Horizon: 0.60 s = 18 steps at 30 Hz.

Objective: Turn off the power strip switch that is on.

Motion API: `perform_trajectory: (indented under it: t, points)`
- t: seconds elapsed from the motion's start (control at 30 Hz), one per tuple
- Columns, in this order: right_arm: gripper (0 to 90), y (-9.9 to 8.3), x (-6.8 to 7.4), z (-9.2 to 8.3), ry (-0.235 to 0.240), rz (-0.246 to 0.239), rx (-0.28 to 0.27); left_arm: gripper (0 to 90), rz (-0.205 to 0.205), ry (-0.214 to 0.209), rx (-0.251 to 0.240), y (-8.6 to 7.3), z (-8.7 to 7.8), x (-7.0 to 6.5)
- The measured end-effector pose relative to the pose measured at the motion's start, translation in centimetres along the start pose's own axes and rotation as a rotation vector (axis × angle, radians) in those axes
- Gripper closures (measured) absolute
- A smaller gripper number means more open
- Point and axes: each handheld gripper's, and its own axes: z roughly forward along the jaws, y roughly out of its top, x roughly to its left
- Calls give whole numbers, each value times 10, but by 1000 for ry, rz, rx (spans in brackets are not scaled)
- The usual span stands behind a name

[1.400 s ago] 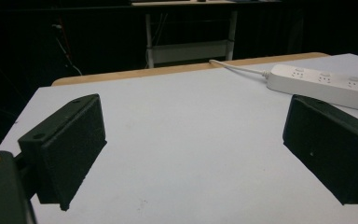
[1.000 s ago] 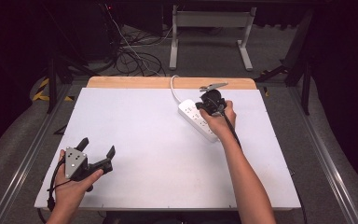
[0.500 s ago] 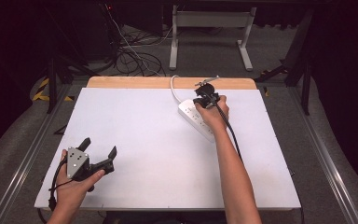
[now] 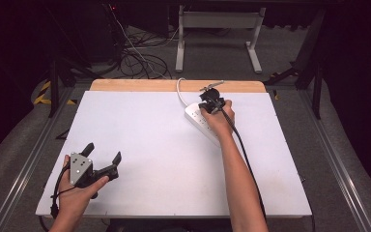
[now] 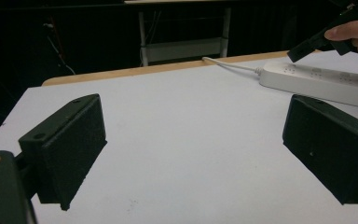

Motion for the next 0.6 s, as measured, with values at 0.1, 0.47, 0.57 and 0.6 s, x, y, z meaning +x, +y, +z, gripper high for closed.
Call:
perform_trajectory:
  t: [0.1, 0.47, 0.57, 0.6]
  points:
    - [900, -2, 0, 5, -9, 3, 17, 63, 2, -2, 2, 0, 0, 0]
    - [900, -5, 0, 7, -21, 41, -4, 63, -5, 2, 1, -1, -1, 0]
    - [900, -5, 3, 9, -14, 48, -11, 63, -7, 4, 3, -1, -1, 0]
    - [900, -4, 4, 9, -24, 35, -9, 63, -8, 5, 1, -1, -1, 0]
